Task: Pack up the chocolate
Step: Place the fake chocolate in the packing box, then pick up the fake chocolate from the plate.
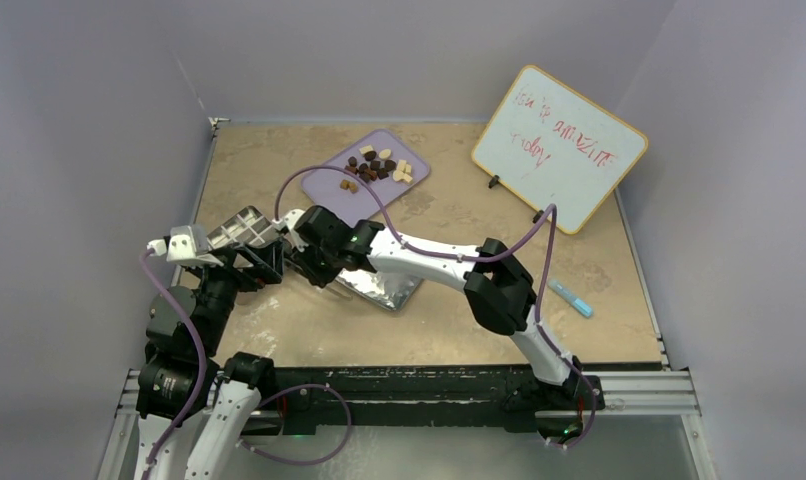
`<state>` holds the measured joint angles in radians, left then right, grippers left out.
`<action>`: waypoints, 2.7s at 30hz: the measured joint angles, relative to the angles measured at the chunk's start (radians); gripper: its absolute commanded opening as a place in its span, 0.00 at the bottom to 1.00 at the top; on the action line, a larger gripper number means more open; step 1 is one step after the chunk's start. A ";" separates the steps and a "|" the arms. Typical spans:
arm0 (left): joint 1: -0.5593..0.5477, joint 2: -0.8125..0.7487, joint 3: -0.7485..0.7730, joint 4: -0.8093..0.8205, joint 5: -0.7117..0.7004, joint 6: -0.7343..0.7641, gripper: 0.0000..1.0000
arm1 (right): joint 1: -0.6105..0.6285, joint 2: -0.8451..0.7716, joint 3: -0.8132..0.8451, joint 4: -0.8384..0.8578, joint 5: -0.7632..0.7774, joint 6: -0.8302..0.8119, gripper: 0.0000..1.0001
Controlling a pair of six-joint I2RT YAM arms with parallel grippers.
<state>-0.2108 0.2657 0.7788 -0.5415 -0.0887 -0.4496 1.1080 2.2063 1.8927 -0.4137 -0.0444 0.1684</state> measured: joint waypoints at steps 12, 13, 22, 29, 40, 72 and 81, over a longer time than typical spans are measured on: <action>0.000 0.000 0.000 0.000 -0.005 0.000 1.00 | 0.005 0.006 0.043 -0.007 0.002 0.007 0.38; 0.000 0.000 0.000 0.000 -0.005 0.000 1.00 | 0.005 0.006 0.043 -0.007 0.005 0.007 0.38; 0.000 -0.002 0.000 0.000 -0.005 0.000 1.00 | 0.006 0.007 0.043 -0.008 0.016 0.008 0.34; 0.000 -0.002 0.000 0.000 -0.002 -0.002 1.00 | -0.005 -0.007 0.042 -0.018 0.027 0.011 0.33; 0.000 0.097 0.005 0.000 0.085 -0.002 1.00 | -0.178 -0.198 -0.037 -0.048 0.080 0.007 0.32; 0.000 0.177 0.003 -0.007 0.171 0.016 1.00 | -0.481 0.014 0.156 -0.371 0.267 -0.079 0.40; 0.000 0.171 0.003 -0.007 0.171 0.016 1.00 | -0.496 0.023 0.165 -0.396 0.283 -0.084 0.41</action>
<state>-0.2108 0.4362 0.7815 -0.5488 0.0822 -0.4335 0.6125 2.2288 2.0579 -0.8097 0.2382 0.0841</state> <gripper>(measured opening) 0.996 0.405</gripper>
